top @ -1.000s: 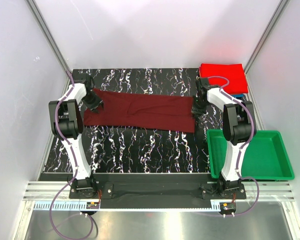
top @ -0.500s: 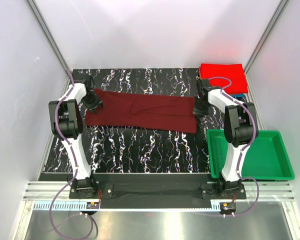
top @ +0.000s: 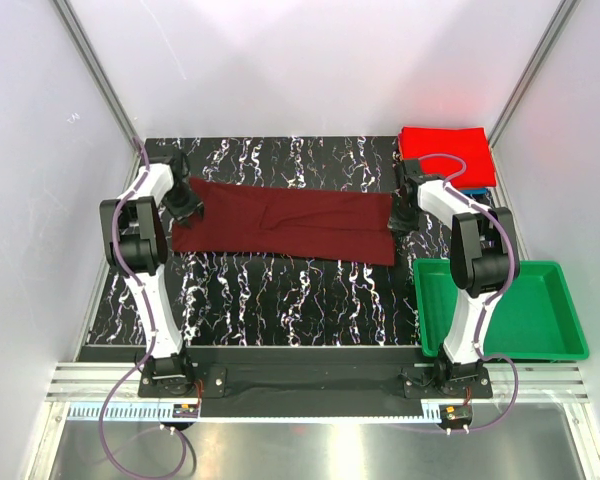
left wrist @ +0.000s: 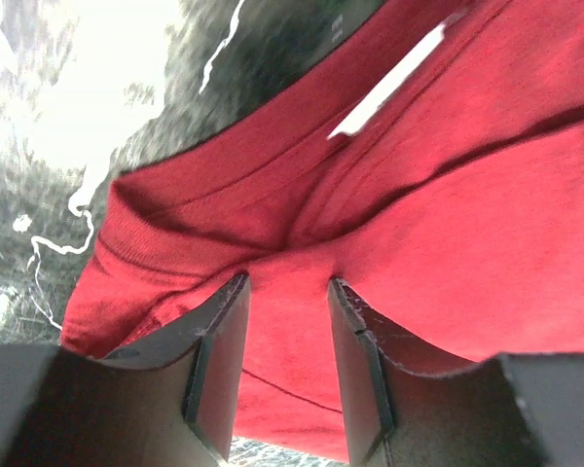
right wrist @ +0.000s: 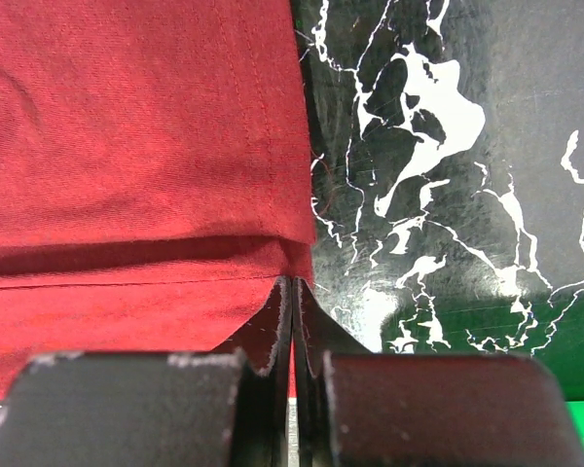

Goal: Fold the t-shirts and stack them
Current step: Fold the tshirt

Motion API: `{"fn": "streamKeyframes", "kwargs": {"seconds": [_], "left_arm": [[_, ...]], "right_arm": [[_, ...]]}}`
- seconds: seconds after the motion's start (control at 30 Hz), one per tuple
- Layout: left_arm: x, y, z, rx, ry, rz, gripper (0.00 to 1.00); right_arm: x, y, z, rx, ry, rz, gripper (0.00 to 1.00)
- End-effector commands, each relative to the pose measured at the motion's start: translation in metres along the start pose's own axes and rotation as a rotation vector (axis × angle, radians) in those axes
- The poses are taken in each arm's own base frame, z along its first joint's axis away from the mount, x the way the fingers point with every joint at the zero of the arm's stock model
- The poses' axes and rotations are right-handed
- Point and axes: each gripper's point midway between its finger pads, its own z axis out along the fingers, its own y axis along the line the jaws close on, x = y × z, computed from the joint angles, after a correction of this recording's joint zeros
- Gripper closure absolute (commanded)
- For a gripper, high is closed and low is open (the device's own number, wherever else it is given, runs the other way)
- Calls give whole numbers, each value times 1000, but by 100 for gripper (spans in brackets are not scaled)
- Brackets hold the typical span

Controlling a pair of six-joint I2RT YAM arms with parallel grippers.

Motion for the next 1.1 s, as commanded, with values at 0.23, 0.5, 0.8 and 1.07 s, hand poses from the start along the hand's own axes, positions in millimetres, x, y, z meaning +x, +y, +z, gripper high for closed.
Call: {"fn": "streamKeyframes", "kwargs": {"seconds": [0.23, 0.5, 0.8, 1.07], "left_arm": [[-34, 9, -91, -22, -190, 52, 55], [52, 24, -53, 83, -35, -41, 57], [28, 60, -2, -156, -18, -127, 58], [-58, 53, 26, -126, -52, -186, 56]], "right_arm": [[-6, -2, -31, 15, -11, 99, 68], [-22, 15, -56, -64, -43, 111, 59], [-56, 46, -76, -187, -89, 92, 61], [-79, 76, -72, -313, -107, 81, 60]]}}
